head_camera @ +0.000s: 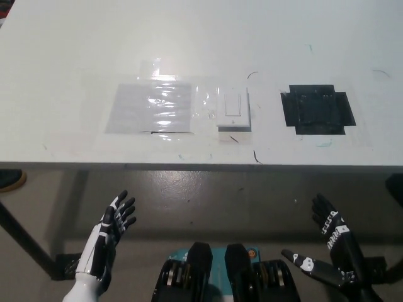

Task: A white switch is kept at the centre of the table close to the robot and the robot uses its right hand to press it to turn it on

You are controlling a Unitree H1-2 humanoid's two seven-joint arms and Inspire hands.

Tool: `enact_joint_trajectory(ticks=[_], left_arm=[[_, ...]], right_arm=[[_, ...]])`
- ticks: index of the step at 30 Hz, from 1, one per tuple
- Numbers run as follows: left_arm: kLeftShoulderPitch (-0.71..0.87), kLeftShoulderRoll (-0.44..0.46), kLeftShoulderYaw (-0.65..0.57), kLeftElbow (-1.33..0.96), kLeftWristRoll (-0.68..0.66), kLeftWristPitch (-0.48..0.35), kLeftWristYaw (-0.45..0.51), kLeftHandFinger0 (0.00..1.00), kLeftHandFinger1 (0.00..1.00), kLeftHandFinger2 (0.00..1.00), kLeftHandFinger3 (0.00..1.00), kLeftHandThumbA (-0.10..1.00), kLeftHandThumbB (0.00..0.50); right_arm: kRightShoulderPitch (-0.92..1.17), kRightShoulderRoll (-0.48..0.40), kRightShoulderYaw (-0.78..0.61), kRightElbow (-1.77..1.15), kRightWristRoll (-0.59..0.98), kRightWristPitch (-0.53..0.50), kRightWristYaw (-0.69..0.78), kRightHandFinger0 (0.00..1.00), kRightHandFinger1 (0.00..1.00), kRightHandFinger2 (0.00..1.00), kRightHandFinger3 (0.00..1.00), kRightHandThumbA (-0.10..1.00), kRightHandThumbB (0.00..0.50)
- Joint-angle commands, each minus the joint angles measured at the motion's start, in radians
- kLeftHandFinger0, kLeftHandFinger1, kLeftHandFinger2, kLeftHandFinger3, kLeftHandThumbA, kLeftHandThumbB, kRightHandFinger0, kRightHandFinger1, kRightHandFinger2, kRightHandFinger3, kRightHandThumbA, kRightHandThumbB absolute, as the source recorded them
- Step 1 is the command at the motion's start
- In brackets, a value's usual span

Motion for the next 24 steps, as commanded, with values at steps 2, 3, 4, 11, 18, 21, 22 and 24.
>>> enact_joint_trajectory(ticks=[2, 3, 4, 11, 18, 21, 22, 24], left_arm=[[-0.010, 0.008, -0.007, -0.021, -0.003, -0.032, -0.017, 1.00, 1.00, 1.00, 1.00, 1.00, 0.021], [-0.010, 0.008, -0.007, -0.019, 0.001, -0.038, -0.015, 1.00, 1.00, 1.00, 1.00, 1.00, 0.020], [-0.010, 0.008, -0.007, -0.018, 0.002, -0.039, -0.015, 1.00, 1.00, 1.00, 1.00, 1.00, 0.021], [-0.004, 0.006, -0.007, -0.024, -0.001, -0.027, -0.016, 1.00, 1.00, 1.00, 1.00, 1.00, 0.033], [0.006, 0.001, -0.006, -0.017, -0.001, -0.041, -0.018, 1.00, 1.00, 1.00, 1.00, 1.00, 0.021], [0.010, 0.000, -0.006, -0.015, 0.001, -0.044, -0.017, 1.00, 1.00, 1.00, 1.00, 1.00, 0.012], [0.010, 0.000, -0.007, -0.018, 0.002, -0.040, -0.016, 1.00, 1.00, 1.00, 1.00, 1.00, 0.016], [0.013, -0.001, -0.008, -0.022, 0.003, -0.037, -0.015, 1.00, 1.00, 1.00, 1.00, 1.00, 0.017]], right_arm=[[-0.013, -0.010, 0.017, -0.016, 0.028, -0.047, -0.024, 1.00, 1.00, 1.00, 1.00, 0.97, 0.120], [-0.012, -0.010, 0.018, -0.015, 0.028, -0.047, -0.027, 1.00, 1.00, 1.00, 1.00, 0.97, 0.121], [-0.012, -0.010, 0.019, -0.014, 0.029, -0.047, -0.028, 1.00, 1.00, 1.00, 1.00, 0.96, 0.122], [-0.004, -0.017, 0.029, -0.024, 0.031, -0.043, -0.029, 1.00, 1.00, 1.00, 1.00, 0.96, 0.124], [0.004, -0.023, 0.040, -0.027, 0.036, -0.042, -0.031, 1.00, 1.00, 1.00, 1.00, 0.94, 0.115], [0.003, -0.027, 0.047, -0.029, 0.027, -0.042, -0.037, 1.00, 1.00, 1.00, 1.00, 0.94, 0.113], [0.003, -0.027, 0.047, -0.026, 0.028, -0.046, -0.040, 1.00, 1.00, 1.00, 1.00, 0.94, 0.122], [0.002, -0.028, 0.049, -0.024, 0.028, -0.048, -0.041, 1.00, 1.00, 1.00, 1.00, 0.94, 0.125]])
